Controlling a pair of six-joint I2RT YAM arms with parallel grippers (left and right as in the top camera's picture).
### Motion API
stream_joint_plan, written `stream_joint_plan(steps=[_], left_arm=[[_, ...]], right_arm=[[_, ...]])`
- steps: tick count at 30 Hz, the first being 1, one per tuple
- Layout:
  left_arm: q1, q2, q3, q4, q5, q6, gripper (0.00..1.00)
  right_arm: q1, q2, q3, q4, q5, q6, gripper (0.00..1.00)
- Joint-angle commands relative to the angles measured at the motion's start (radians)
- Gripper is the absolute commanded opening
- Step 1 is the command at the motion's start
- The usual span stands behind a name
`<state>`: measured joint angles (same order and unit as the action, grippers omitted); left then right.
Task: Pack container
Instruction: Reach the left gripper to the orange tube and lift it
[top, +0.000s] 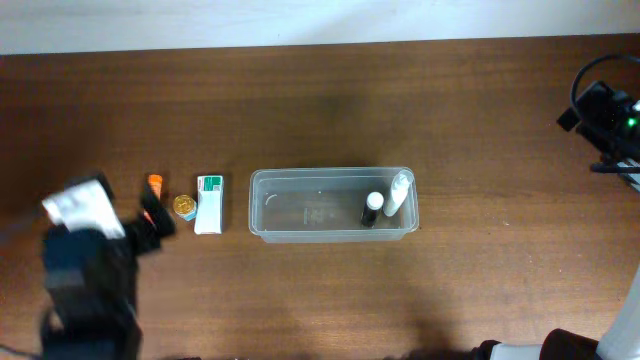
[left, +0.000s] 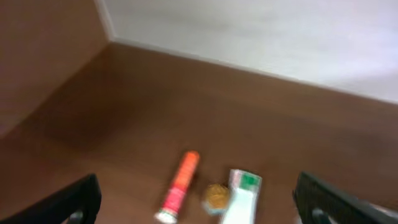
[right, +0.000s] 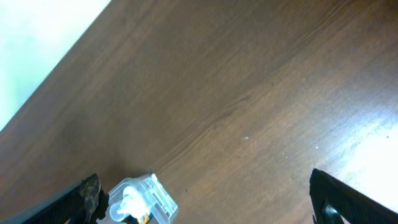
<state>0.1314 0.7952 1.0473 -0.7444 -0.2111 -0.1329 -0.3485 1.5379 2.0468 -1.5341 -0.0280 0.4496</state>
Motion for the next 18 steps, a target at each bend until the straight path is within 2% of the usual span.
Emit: stream_joint_plan(steps=[1, 5, 7, 11, 15, 18], left_arm=[[0.126, 0.193, 0.121, -0.06, 0.117, 0.083, 1.0], [0.288, 0.438, 0.2, -0.103, 0.469, 0.142, 1.0], [0.325, 0.524, 0.217, -0.11, 0.539, 0.142, 1.0], [0.341, 0.651, 0.228, -0.109, 0.537, 0.151, 1.0], [0.318, 0.727, 0.228, -0.115, 0.51, 0.306, 1.0], [0.278, 0.773, 0.228, -0.13, 0.383, 0.376, 1.0]], right_arm=[[-0.006, 0.004, 0.008, 0.001, -0.006, 0.004, 0.98], [-0.006, 0.004, 0.008, 0.001, -0.006, 0.004, 0.98], [-0.006, 0.004, 0.008, 0.001, -0.006, 0.004, 0.98], [-0.006, 0.004, 0.008, 0.001, -0.006, 0.004, 0.98], [-0.006, 0.004, 0.008, 0.001, -0.006, 0.004, 0.98], [-0.006, 0.004, 0.008, 0.001, -0.006, 0.004, 0.98]])
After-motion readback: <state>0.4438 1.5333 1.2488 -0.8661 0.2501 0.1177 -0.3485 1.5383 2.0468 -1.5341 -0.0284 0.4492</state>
